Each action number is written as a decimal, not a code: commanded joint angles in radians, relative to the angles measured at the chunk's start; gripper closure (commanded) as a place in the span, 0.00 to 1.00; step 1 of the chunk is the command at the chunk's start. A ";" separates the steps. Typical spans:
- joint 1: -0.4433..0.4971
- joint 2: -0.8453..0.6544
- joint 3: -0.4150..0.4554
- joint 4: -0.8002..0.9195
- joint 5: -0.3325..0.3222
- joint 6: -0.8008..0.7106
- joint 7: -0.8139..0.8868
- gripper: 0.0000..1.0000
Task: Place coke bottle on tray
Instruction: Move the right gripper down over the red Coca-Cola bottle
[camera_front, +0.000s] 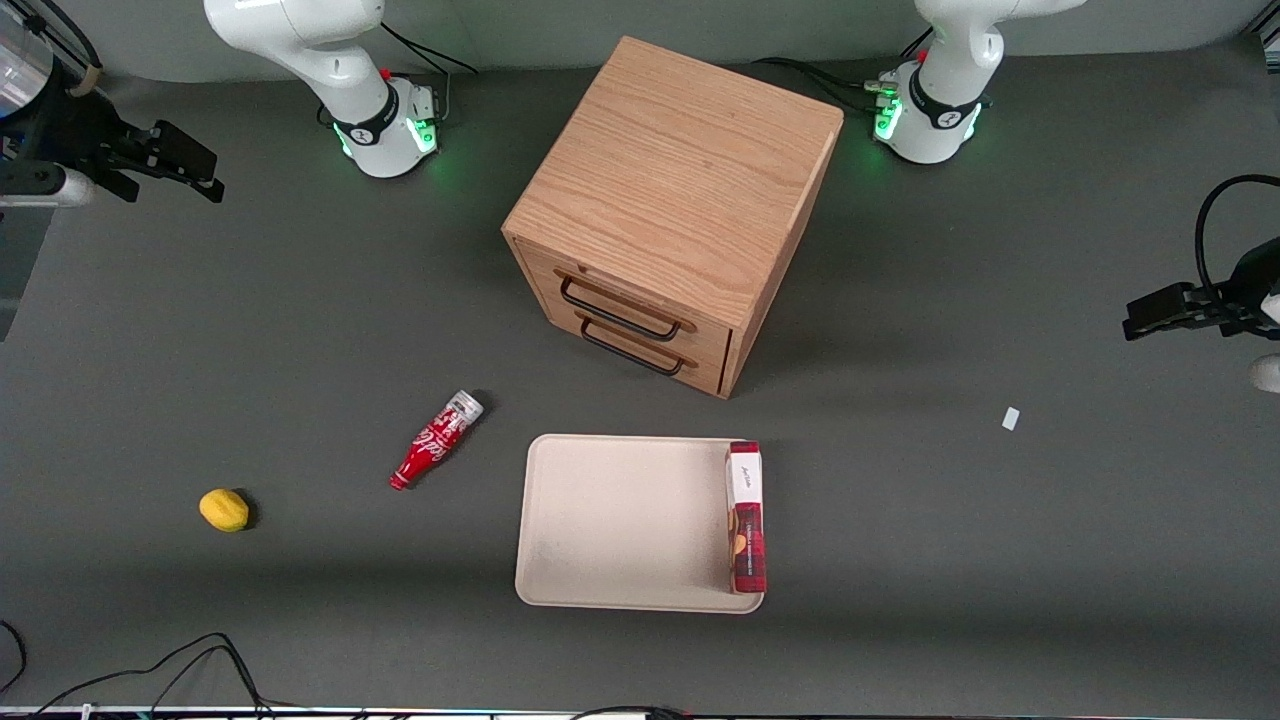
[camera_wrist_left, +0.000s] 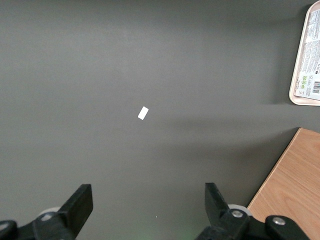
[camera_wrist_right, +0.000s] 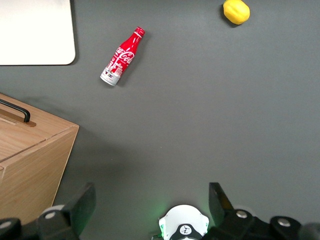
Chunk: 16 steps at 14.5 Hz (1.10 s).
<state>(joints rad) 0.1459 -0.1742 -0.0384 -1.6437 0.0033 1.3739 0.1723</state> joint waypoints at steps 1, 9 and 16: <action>0.000 0.056 -0.001 0.106 0.012 -0.077 0.025 0.00; 0.004 0.126 0.023 0.116 0.038 -0.055 0.109 0.00; 0.006 0.410 0.089 0.047 0.096 0.268 0.511 0.00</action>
<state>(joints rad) 0.1506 0.1427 0.0388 -1.5854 0.0787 1.5580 0.5765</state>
